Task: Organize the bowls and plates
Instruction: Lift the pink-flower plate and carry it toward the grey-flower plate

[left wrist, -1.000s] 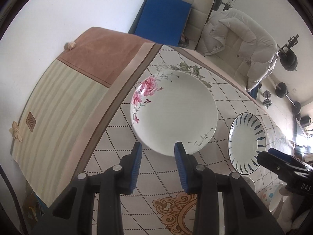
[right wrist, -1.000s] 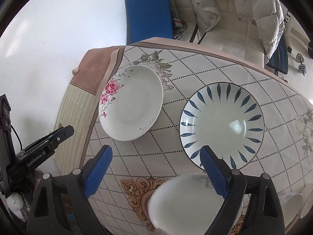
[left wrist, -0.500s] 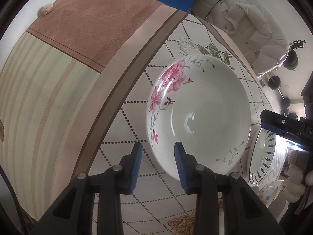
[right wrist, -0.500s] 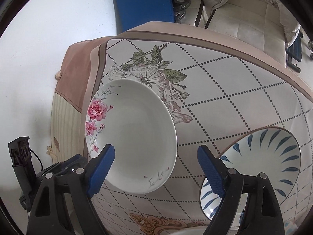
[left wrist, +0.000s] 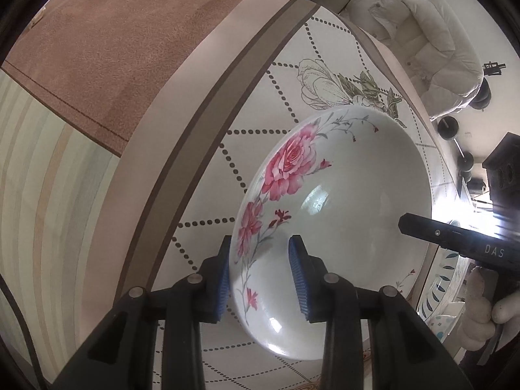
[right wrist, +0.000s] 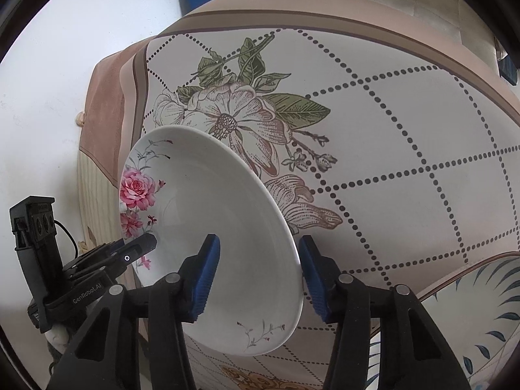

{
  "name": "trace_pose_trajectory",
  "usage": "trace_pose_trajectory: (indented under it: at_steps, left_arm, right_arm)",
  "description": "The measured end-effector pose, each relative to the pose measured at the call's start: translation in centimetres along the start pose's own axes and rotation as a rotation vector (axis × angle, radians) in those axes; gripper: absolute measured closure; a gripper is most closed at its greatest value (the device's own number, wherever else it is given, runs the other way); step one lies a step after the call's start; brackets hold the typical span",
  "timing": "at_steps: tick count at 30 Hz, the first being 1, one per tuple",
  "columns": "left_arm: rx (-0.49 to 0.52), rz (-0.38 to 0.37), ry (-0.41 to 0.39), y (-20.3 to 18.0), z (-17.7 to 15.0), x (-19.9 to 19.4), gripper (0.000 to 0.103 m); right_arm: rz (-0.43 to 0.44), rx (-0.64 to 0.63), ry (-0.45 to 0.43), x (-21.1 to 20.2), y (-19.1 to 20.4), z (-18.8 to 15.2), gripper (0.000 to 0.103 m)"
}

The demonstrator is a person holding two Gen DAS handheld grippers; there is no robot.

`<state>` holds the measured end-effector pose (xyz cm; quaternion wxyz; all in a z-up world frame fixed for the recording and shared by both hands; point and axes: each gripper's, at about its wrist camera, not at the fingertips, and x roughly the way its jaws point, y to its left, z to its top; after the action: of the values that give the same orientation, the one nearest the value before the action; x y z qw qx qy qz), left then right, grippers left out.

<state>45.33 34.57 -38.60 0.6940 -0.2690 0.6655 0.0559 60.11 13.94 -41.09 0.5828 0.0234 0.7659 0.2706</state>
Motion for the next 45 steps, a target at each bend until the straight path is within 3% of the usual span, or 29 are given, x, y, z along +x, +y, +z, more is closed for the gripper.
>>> trace_pose_trajectory:
  at_steps: [4, 6, 8, 20, 34, 45]
  left_arm:
    - [0.003, 0.019, -0.015, 0.0, 0.0, -0.2, 0.079]
    - [0.006, 0.02, -0.023, 0.2, 0.0, -0.3, 0.08]
    - [0.002, 0.031, -0.035, 0.2, -0.2, -0.4, 0.08]
    - [0.016, 0.093, -0.053, 0.6, -1.2, -1.5, 0.087]
    - [0.017, 0.095, -0.081, 0.3, -3.2, -2.9, 0.087]
    - [0.053, 0.089, -0.099, -1.8, -4.3, -3.9, 0.087]
  right_arm:
    - [-0.042, -0.032, -0.001, 0.2, 0.4, -0.1, 0.061]
    - [-0.064, -0.035, -0.003, 0.2, 0.3, -0.2, 0.068]
    - [-0.086, -0.032, -0.003, 0.3, 0.1, -0.3, 0.082]
    - [-0.08, -0.029, -0.006, 0.0, -0.7, -1.9, 0.085]
    - [-0.064, -0.066, -0.021, 0.1, 1.0, -4.9, 0.087]
    - [-0.031, -0.052, -0.055, -1.7, -0.6, -7.9, 0.088]
